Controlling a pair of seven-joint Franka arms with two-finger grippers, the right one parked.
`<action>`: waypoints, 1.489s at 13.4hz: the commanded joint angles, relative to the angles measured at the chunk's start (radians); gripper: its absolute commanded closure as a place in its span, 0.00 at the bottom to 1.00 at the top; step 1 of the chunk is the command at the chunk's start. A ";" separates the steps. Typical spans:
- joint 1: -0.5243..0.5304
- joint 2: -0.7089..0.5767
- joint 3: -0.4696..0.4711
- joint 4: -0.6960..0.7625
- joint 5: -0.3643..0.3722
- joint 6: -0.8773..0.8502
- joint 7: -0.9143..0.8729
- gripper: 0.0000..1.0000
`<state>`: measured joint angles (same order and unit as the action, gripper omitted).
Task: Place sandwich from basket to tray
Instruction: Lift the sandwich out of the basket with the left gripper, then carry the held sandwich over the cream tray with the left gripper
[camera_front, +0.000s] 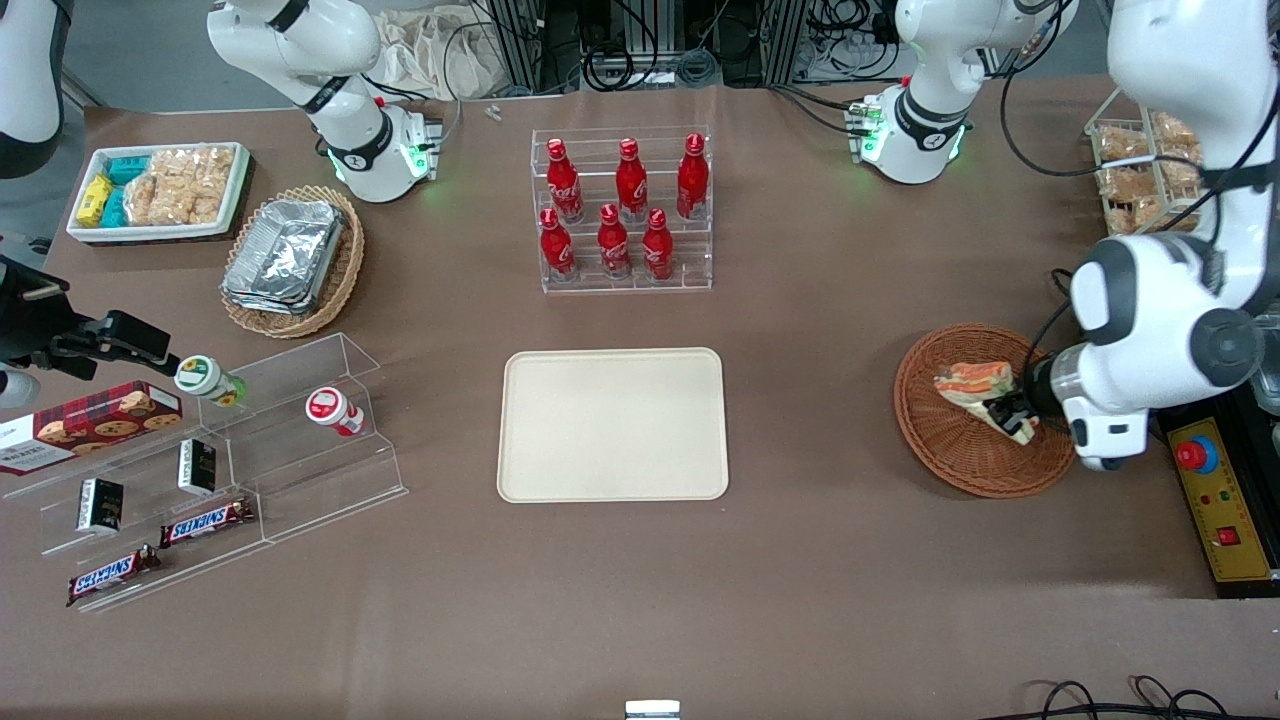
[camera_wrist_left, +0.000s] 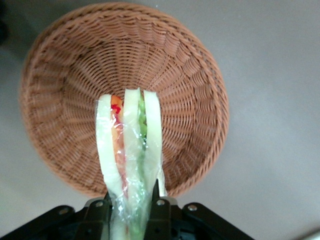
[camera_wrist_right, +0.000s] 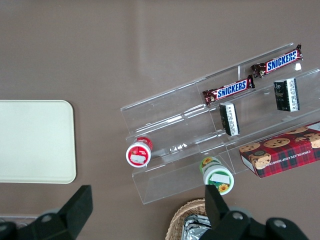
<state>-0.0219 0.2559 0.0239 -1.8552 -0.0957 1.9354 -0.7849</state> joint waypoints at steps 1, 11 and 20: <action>-0.001 -0.047 -0.002 0.161 0.008 -0.233 -0.016 1.00; -0.131 -0.027 -0.097 0.332 0.039 -0.371 0.124 1.00; -0.515 0.201 -0.099 0.346 0.048 -0.121 0.142 1.00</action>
<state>-0.4891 0.3716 -0.0890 -1.5504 -0.0648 1.7784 -0.6689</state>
